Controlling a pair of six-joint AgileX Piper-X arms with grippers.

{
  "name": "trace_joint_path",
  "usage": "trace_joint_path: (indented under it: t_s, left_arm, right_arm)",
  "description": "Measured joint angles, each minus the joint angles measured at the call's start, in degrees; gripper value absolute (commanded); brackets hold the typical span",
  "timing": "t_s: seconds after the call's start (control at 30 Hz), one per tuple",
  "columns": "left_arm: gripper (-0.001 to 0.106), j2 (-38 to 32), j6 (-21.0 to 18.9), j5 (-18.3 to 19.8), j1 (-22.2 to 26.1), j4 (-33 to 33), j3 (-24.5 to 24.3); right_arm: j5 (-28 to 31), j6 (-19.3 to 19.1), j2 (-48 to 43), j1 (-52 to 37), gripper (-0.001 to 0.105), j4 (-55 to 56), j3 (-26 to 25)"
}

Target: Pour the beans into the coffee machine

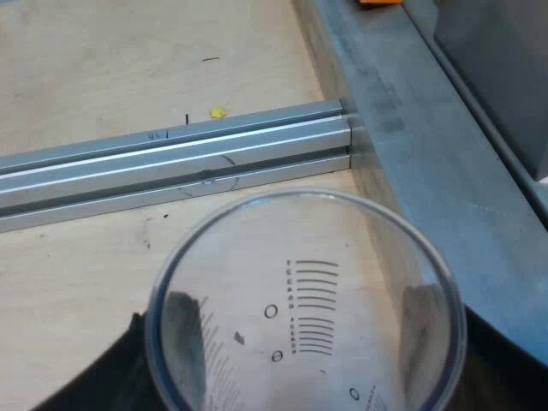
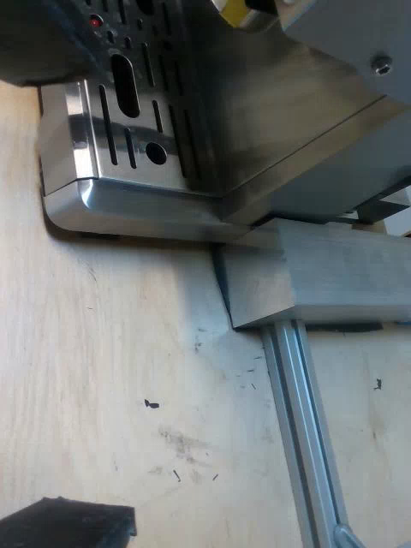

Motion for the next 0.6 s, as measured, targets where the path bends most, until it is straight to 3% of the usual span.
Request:
trace_joint_path:
  t_s: [0.27, 0.37, 0.43, 0.6]
  left_arm:
    - [0.032, 0.0, 0.0, 0.4, 0.0, 0.0, 0.0]
    - [0.036, 0.0, 0.0, 0.4, 0.0, 0.4, 0.0]
    - [0.045, 0.0, 0.0, 0.4, 0.0, 1.1, 0.0]
    - [0.049, 0.0, 0.0, 0.4, 0.0, 2.0, 0.0]
  right_arm:
    - [0.0, 0.0, 0.0, 0.0, 0.104, 0.0, 0.0]
    - [0.0, 0.0, 0.0, 0.0, 0.104, 0.0, 0.0]
    - [0.0, 0.0, 0.0, 0.0, 0.104, 0.0, 0.0]
    - [0.0, 0.0, 0.0, 0.0, 0.104, 0.0, 0.0]
